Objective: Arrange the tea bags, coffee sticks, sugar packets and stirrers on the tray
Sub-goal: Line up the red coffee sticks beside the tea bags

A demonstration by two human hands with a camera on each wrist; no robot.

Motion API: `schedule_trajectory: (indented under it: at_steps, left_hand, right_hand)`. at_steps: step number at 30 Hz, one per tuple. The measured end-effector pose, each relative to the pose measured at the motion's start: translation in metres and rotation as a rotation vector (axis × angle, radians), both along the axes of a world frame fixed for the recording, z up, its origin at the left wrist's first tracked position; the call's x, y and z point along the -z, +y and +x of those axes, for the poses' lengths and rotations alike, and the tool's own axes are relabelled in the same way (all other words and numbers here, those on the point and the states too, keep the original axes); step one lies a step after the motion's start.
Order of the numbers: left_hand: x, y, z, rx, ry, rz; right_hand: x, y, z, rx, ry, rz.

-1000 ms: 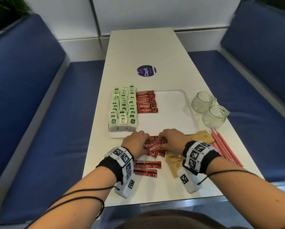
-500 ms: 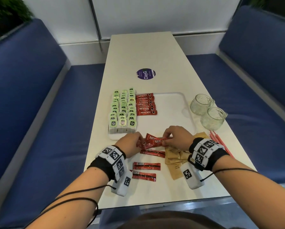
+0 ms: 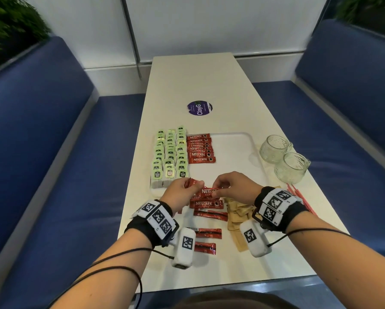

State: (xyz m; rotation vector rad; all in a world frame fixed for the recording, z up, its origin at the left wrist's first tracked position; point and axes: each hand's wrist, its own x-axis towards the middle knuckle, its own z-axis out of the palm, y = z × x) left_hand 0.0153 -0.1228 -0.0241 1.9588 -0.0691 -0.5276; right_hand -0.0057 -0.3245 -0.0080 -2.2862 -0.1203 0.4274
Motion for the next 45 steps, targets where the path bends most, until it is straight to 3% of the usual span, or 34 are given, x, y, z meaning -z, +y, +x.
schedule_trajectory:
  at_steps: [3, 10, 15, 20, 25, 29, 32, 36, 41, 45]
  left_hand:
    - [-0.003, -0.002, 0.001, -0.088, 0.105, -0.223]
    - [-0.011, -0.008, 0.016, -0.308, 0.116, -0.392]
    - [-0.019, -0.001, 0.022, -0.355, 0.081, -0.360]
    - [-0.017, 0.003, 0.012, -0.048, -0.009, -0.063]
    - [-0.012, -0.002, 0.013, -0.076, -0.094, -0.007]
    - [-0.015, -0.003, 0.015, -0.086, -0.064, -0.041]
    - [-0.018, -0.002, 0.024, -0.130, -0.016, -0.130]
    - [-0.019, -0.005, 0.035, -0.185, 0.014, -0.173]
    - [-0.019, -0.006, 0.054, -0.209, 0.053, -0.130]
    - [-0.025, 0.000, 0.074, -0.233, 0.158, -0.131]
  right_hand:
    - [0.001, 0.006, 0.004, 0.005, 0.005, 0.061]
    - [-0.003, 0.009, 0.010, 0.078, -0.011, 0.198]
    - [-0.003, 0.002, 0.014, 0.100, 0.020, 0.213]
    - [-0.002, 0.000, 0.017, 0.093, 0.030, 0.192]
    - [-0.010, 0.009, 0.023, 0.044, 0.041, 0.227]
    - [-0.016, 0.014, 0.031, 0.014, 0.040, 0.212]
    - [-0.016, 0.009, 0.037, 0.097, 0.025, 0.185]
    - [-0.010, -0.003, 0.045, 0.258, 0.072, 0.339]
    - [-0.003, -0.013, 0.061, 0.273, 0.104, 0.507]
    - [0.014, -0.022, 0.074, 0.336, 0.110, 0.331]
